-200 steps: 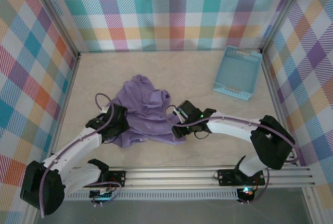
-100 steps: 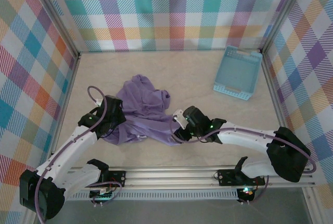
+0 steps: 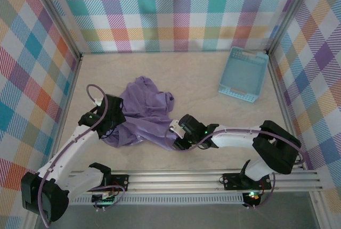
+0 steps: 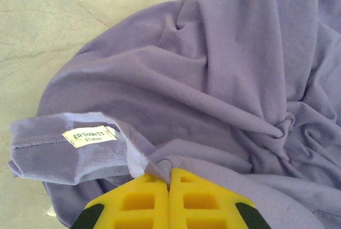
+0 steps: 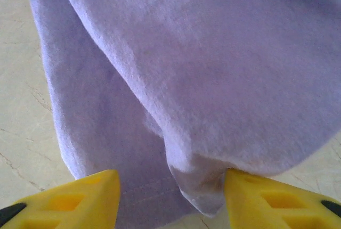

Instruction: Fold the inside-out t-shirt

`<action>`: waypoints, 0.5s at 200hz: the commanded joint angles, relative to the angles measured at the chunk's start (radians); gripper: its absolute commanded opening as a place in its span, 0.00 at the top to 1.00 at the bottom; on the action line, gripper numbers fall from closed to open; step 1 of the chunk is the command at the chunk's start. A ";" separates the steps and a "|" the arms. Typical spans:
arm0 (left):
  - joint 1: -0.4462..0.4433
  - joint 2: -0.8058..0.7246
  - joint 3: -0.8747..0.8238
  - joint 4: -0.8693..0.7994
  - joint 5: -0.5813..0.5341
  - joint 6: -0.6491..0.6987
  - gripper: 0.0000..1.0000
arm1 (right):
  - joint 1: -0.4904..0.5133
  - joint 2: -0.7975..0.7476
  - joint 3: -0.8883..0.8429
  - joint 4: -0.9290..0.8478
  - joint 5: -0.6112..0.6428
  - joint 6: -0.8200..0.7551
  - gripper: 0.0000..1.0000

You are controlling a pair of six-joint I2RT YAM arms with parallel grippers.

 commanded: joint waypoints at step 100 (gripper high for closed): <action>0.026 0.037 0.061 -0.009 -0.013 0.044 1.00 | 0.025 0.014 0.060 -0.009 0.058 0.011 0.74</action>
